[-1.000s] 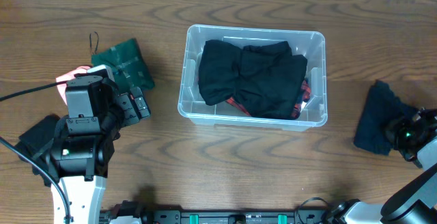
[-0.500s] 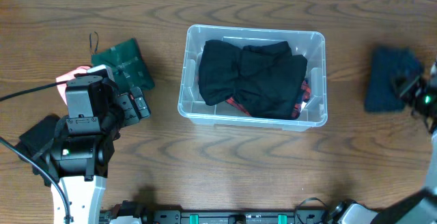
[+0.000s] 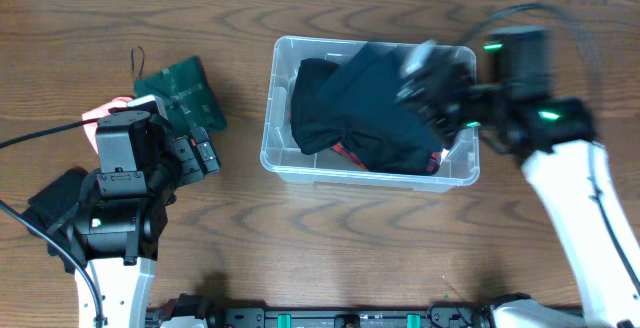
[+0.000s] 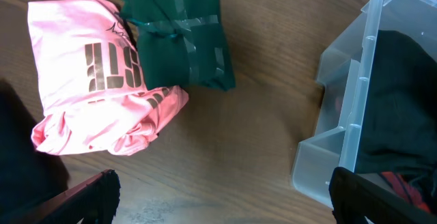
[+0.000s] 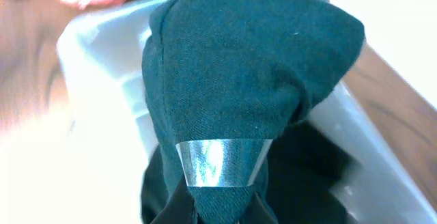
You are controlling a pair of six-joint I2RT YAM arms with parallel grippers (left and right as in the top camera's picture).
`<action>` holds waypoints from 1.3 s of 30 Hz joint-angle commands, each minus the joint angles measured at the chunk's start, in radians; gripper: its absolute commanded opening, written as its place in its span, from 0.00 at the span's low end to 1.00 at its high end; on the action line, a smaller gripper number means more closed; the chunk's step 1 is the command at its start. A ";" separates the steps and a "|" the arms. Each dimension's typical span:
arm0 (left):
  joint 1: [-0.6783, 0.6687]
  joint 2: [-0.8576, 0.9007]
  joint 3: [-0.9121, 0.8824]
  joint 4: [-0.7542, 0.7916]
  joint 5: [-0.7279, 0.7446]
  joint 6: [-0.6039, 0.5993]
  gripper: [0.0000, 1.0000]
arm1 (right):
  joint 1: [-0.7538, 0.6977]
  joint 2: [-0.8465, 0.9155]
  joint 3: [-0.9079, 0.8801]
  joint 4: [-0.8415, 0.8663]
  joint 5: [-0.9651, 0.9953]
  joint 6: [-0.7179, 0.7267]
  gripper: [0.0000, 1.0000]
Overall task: Pack container
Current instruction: 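Carry the black garment into the container and release it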
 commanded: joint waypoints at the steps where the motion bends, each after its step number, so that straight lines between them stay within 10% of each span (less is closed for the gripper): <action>1: -0.003 0.003 0.023 -0.002 -0.007 -0.002 0.98 | 0.099 0.085 0.002 -0.012 0.101 -0.194 0.01; 13: -0.003 0.003 0.023 -0.011 -0.008 -0.002 0.98 | 0.214 0.348 0.002 -0.079 0.107 -0.194 0.01; 14: -0.003 0.003 0.023 -0.011 -0.008 -0.002 0.98 | 0.217 0.360 0.002 -0.077 0.119 -0.190 0.15; 16: -0.003 0.003 0.023 -0.011 -0.008 -0.002 0.98 | 0.219 0.365 0.002 -0.055 0.133 -0.158 0.99; 30: -0.003 0.003 0.023 -0.011 -0.008 -0.002 0.98 | 0.207 0.133 0.149 0.111 0.387 0.132 0.98; 39: -0.003 0.003 0.023 -0.011 -0.008 -0.002 0.98 | 0.151 0.212 0.074 0.008 0.426 0.235 0.73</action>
